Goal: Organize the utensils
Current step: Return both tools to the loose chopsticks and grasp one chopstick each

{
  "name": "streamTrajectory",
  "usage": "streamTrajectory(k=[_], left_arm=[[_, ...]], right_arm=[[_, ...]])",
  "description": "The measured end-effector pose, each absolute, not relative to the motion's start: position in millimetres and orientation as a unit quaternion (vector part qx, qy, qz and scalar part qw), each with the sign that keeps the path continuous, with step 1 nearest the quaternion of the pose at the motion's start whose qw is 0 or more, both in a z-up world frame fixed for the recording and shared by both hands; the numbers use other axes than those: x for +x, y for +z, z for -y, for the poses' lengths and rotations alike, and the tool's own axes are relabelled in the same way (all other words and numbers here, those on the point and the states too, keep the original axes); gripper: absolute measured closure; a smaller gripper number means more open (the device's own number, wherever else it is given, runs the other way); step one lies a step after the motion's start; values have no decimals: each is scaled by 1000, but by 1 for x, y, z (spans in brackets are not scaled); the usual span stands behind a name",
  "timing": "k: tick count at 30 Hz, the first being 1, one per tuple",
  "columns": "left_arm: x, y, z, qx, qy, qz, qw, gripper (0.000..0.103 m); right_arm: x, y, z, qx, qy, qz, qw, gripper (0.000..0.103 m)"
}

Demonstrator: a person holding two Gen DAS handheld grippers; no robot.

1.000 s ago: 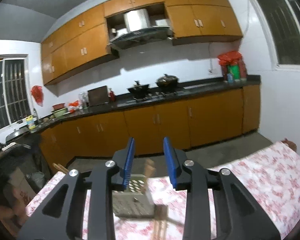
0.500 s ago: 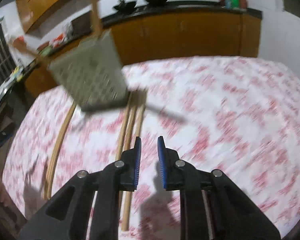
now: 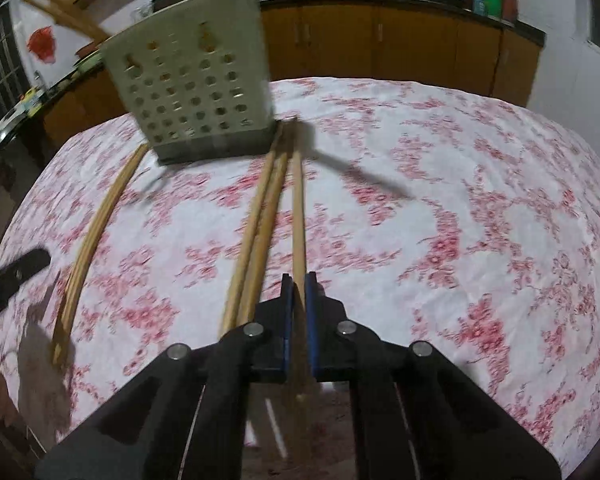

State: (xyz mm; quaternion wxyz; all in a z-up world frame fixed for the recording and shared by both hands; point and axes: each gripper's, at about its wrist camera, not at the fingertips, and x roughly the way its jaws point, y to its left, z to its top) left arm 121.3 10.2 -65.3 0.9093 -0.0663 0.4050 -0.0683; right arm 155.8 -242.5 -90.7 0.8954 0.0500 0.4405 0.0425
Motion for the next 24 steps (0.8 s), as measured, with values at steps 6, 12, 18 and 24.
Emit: streamTrajectory(k=[6, 12, 18, 24], left_arm=[[123, -75, 0, -56, -86, -426, 899, 81], [124, -81, 5, -36, -80, -439, 894, 84], [126, -83, 13, -11, -73, -442, 894, 86], [130, -84, 14, -9, -68, -443, 894, 95]], right_arm=[[157, -91, 255, 59, 27, -440, 896, 95], [156, -92, 257, 58, 24, -439, 896, 95], [154, -92, 260, 54, 17, -441, 896, 94], [151, -92, 250, 47, 33, -440, 896, 93]])
